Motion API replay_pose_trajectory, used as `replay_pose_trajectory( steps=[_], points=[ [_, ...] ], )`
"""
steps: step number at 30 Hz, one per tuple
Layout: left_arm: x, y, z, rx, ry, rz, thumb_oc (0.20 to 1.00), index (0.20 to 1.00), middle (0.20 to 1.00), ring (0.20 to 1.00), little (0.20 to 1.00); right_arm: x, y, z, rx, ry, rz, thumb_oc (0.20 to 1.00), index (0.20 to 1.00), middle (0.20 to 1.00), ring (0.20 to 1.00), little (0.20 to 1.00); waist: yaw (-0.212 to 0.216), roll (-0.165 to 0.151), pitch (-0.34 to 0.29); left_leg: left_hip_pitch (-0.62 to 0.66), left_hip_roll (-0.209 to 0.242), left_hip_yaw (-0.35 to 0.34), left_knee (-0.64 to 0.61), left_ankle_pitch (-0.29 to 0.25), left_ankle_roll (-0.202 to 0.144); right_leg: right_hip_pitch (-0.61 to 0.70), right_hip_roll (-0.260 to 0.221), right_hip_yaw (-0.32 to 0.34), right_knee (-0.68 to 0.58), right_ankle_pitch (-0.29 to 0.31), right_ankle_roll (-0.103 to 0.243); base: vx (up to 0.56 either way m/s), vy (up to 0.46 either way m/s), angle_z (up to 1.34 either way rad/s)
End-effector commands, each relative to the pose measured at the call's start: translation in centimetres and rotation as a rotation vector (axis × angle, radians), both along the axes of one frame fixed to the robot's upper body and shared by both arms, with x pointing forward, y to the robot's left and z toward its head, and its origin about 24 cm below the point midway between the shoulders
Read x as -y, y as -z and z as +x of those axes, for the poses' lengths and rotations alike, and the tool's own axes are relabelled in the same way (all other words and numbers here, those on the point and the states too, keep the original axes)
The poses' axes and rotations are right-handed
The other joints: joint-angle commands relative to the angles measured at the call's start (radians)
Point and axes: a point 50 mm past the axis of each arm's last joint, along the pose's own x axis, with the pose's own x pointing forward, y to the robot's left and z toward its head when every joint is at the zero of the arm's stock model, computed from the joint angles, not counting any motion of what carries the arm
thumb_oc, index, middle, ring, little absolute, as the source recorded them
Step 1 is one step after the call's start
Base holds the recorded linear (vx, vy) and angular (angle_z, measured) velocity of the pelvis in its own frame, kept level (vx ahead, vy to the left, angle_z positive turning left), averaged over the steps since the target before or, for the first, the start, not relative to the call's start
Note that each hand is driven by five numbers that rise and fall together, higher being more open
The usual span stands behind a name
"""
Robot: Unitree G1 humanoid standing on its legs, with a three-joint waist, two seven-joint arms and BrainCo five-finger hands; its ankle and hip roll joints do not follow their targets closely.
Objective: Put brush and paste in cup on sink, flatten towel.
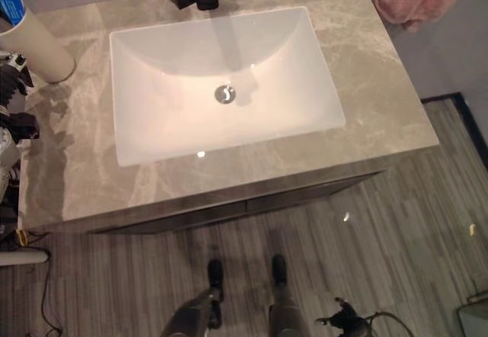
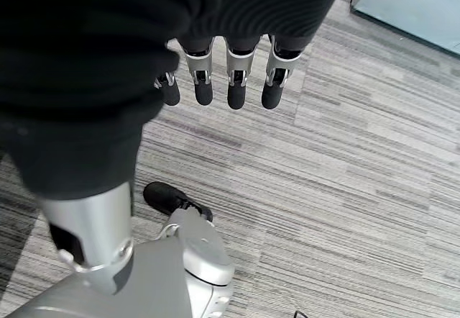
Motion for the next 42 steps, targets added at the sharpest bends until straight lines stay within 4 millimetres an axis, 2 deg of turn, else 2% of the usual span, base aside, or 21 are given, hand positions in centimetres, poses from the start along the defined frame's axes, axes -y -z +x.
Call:
replay_pose_trajectory(
  steps=[1, 14, 22, 24, 35, 42],
  points=[
    [-0.9, -3.6, -0.6, 0.106, -0.063, 0.060, 0.200, 0.200, 0.200, 0.200, 0.200, 2.4, -0.2, -2.0, -0.055, 0.032, -0.054, 1.000, 1.000, 1.000, 1.000, 1.000, -0.020, 0.020, -0.035, -0.090, -0.012, -0.070, 0.113, -0.015, -0.011, 0.162, -0.072, -0.053, 0.038, 0.011, 0.083, 0.00, 0.000, 0.00],
    [-1.4, -4.0, -0.6, 0.127, -0.101, 0.035, 0.200, 0.200, 0.200, 0.200, 0.200, 2.4, -0.2, -1.8, -0.048, 0.039, -0.058, 1.000, 1.000, 1.000, 1.000, 1.000, -0.016, -0.009, -0.007, -0.144, -0.010, -0.064, 0.128, -0.013, -0.014, 0.148, -0.072, -0.060, 0.005, 0.054, 0.087, -0.01, -0.008, 0.00],
    [-1.3, -4.3, -0.5, 0.148, -0.104, 0.016, 0.200, 0.200, 0.200, 0.200, 0.200, 2.0, -0.4, -0.8, -0.009, 0.033, -0.050, 1.000, 1.000, 1.000, 1.000, 1.000, -0.017, -0.027, 0.018, -0.184, -0.012, -0.071, 0.128, -0.006, -0.015, 0.126, -0.072, -0.066, 0.000, 0.081, 0.090, 0.00, 0.000, 0.00],
    [-1.2, -4.9, -0.4, 0.164, -0.110, 0.019, 0.200, 0.200, 0.200, 0.200, 0.200, 1.9, -0.6, -0.1, 0.022, 0.039, -0.043, 1.000, 1.000, 1.000, 1.000, 1.000, -0.018, -0.028, 0.027, -0.203, -0.012, -0.071, 0.122, 0.001, -0.016, 0.110, -0.073, -0.067, -0.001, 0.092, 0.092, 0.02, 0.010, 0.04],
    [-1.6, -6.7, -0.3, 0.191, -0.153, 0.012, 0.200, 0.200, 0.200, 0.200, 0.200, 1.2, -0.8, 0.7, 0.069, 0.045, -0.015, 1.000, 1.000, 1.000, 1.000, 1.000, -0.025, -0.036, 0.049, -0.266, -0.012, -0.063, 0.140, -0.009, -0.010, 0.057, -0.078, -0.047, -0.003, 0.132, 0.106, 0.01, 0.012, 0.00],
    [-0.8, -7.9, 0.5, 0.200, -0.154, 0.016, 0.200, 0.200, 0.200, 0.200, 0.200, 1.0, -0.8, 0.8, 0.083, 0.050, -0.007, 1.000, 1.000, 1.000, 1.000, 1.000, -0.042, -0.034, 0.049, -0.298, -0.017, -0.053, 0.145, -0.015, -0.005, 0.025, -0.083, -0.032, -0.003, 0.155, 0.115, 0.01, 0.011, -0.05]
  ],
)
